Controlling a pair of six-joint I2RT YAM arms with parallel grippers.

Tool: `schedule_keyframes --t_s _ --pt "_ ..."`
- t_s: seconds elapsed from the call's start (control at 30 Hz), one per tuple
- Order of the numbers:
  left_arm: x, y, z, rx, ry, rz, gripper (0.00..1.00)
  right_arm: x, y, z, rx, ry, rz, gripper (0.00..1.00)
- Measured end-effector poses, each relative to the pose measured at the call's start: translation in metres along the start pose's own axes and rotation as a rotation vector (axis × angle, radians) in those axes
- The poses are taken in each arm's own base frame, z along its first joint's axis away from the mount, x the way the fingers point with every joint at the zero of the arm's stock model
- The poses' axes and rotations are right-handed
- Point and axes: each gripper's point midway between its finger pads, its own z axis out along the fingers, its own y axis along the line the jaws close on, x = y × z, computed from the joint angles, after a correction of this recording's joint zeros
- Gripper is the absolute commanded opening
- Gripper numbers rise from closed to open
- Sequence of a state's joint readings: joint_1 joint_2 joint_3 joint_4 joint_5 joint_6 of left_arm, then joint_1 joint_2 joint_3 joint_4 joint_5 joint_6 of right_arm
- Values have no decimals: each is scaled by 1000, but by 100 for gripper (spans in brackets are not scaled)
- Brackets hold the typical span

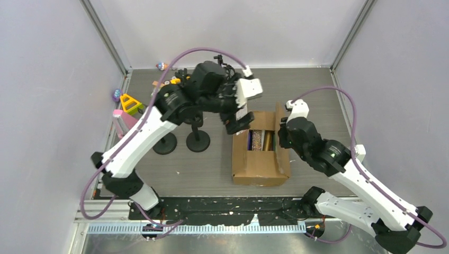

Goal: Attach the microphones to the stand

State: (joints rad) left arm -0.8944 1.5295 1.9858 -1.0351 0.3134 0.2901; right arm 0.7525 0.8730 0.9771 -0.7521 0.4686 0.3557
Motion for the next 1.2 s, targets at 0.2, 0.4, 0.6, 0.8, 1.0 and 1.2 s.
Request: schedule_keyframes --t_s 0.2,0.4,0.6,0.8,1.0,1.2 --pt "-27 -11 66 49 -14 147 99 -5 -15 -21 0 -57 54 14" --pt "4 -6 132 39 70 183 99 3 -25 -27 9 -57 67 70" --pt "64 9 160 4 188 172 99 8 -15 -33 -67 -36 73 88" --pt "113 23 164 -41 305 189 97 14 7 -31 -172 -9 97 95" --pt "107 50 129 -170 298 191 98 26 21 -24 -216 44 68 97" --pt "108 69 95 -264 285 174 98 35 31 -12 -208 93 20 86"
